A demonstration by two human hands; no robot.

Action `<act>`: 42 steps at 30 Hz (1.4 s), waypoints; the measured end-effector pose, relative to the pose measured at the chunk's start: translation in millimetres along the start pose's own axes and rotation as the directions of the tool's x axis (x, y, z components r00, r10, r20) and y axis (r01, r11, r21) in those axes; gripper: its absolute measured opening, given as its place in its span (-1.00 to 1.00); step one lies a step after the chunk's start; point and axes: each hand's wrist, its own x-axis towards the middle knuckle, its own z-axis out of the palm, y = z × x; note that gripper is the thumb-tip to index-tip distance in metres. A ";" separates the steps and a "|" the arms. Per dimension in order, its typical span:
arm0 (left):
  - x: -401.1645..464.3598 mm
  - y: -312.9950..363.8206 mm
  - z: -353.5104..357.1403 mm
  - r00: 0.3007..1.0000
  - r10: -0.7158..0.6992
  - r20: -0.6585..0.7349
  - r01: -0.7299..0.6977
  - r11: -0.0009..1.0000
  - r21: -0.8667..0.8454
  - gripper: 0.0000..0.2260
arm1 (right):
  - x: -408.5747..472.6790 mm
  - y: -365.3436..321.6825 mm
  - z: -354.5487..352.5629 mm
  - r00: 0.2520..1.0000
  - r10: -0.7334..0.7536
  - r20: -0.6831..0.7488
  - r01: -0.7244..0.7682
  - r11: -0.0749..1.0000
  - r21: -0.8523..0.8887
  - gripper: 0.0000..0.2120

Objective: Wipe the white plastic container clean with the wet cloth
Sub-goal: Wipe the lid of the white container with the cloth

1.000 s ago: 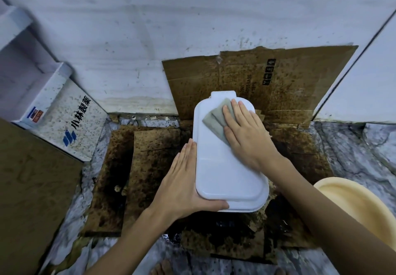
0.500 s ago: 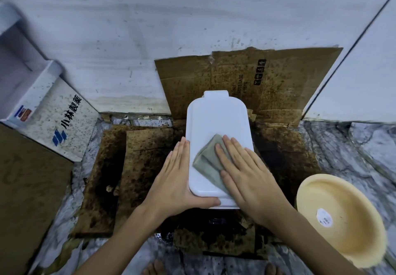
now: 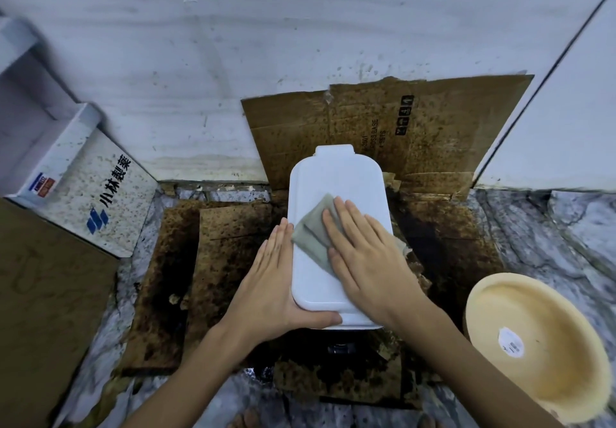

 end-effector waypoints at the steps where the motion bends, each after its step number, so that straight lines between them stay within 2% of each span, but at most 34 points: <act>1: -0.3 0.1 0.3 1.000 -0.001 -0.003 0.001 1.000 0.001 0.46 | -6.7 -1.0 1.2 1.000 -0.021 0.005 0.021 1.000 -0.002 -0.37; 4: -1.0 1.7 1.2 1.000 -0.002 -0.004 0.002 1.000 0.004 0.46 | -20.4 6.4 2.2 1.000 -0.011 0.007 0.012 1.000 -0.007 -0.38; 8: -0.5 2.6 -0.1 1.000 -0.004 -0.008 0.004 1.000 0.001 0.47 | -11.6 25.8 0.1 0.995 0.093 -0.044 -0.092 0.995 0.028 -0.42; 13: -0.9 3.6 -2.1 1.000 -0.008 -0.007 0.008 1.000 -0.005 0.47 | 31.7 35.3 -7.3 0.979 0.197 -0.048 -0.186 0.966 0.182 -0.41; 16: -1.3 2.4 -3.0 1.000 -0.011 -0.007 0.011 1.000 -0.006 0.47 | 44.3 27.3 -6.2 0.982 0.182 -0.050 -0.176 0.978 0.114 -0.42; 19: -2.0 2.8 -3.6 1.000 -0.006 -0.004 0.006 1.000 0.000 0.47 | 36.7 15.5 -3.4 0.997 0.067 -0.040 -0.067 0.998 -0.006 -0.41; 23: -2.1 5.1 -4.0 1.000 0.008 -0.019 -0.008 1.000 0.002 0.44 | 12.8 5.2 2.7 0.999 -0.036 -0.013 0.036 0.999 -0.023 -0.39; 26: -3.6 7.2 -2.9 1.000 0.003 -0.008 -0.002 0.999 0.038 0.45 | -1.7 12.2 5.2 1.000 -0.007 -0.028 0.006 0.999 -0.035 -0.38; 32: -3.1 7.2 -3.8 1.000 -0.011 -0.002 0.011 1.000 0.026 0.46 | 2.0 31.4 3.4 0.986 0.150 -0.069 -0.144 0.986 0.088 -0.40; 42: -2.7 11.8 -14.1 0.999 0.001 0.045 -0.002 1.000 0.017 0.46 | 18.9 31.4 7.4 0.979 0.163 -0.123 -0.134 0.967 0.217 -0.42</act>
